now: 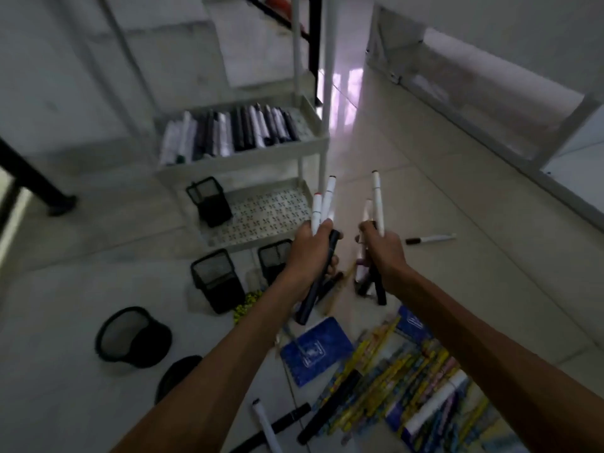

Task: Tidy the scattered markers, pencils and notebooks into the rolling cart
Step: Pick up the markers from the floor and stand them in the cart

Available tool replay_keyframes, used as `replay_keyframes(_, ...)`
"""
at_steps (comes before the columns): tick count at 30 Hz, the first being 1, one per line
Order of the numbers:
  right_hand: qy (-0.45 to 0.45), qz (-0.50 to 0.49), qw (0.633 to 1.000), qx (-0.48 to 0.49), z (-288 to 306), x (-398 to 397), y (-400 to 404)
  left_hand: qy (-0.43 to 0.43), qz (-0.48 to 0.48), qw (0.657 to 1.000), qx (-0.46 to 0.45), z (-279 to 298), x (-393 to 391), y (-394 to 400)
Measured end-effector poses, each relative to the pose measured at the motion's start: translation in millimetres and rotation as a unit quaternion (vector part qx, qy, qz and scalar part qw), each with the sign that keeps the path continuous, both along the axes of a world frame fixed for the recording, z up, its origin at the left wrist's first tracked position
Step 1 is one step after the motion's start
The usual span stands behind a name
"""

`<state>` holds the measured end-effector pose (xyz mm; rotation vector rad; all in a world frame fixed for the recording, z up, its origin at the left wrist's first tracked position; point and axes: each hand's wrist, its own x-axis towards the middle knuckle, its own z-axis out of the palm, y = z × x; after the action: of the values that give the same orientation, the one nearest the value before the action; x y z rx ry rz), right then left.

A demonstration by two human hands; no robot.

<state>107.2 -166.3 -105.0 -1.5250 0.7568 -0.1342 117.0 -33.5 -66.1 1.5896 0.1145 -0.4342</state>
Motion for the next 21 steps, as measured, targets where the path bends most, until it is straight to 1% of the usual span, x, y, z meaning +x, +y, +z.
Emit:
replay_keyframes(2,-0.052,0.035,0.998,0.002,39,5,29,-0.020,0.016,1.000,-0.001,28,9,13)
replay_keyframes(5,-0.099,0.102,0.990,-0.019,91,16,60,-0.055,0.045,0.997,0.020,69,33,35)
replay_keyframes(8,-0.107,0.154,0.981,-0.053,131,41,79,-0.076,0.072,0.992,0.070,100,66,59)
replay_keyframes(9,-0.101,0.176,0.978,-0.056,142,51,84,-0.087,0.078,0.988,0.101,108,77,67)
replay_keyframes(10,-0.092,0.200,0.974,-0.059,152,63,89,-0.107,0.086,0.979,0.150,115,87,74)
replay_keyframes(12,-0.068,0.233,0.967,-0.083,165,89,95,-0.147,0.093,0.945,0.278,122,111,92)
replay_keyframes(13,-0.058,0.237,0.964,-0.101,168,102,97,-0.161,0.083,0.924,0.337,122,125,103)
replay_keyframes(15,-0.034,0.241,0.958,-0.150,170,128,98,-0.177,0.038,0.890,0.419,118,152,124)
replay_keyframes(19,0.033,0.271,0.929,-0.249,164,172,94,-0.177,-0.024,0.844,0.505,110,188,155)
replay_keyframes(21,0.049,0.265,0.922,-0.277,160,188,91,-0.197,-0.052,0.829,0.521,110,195,159)
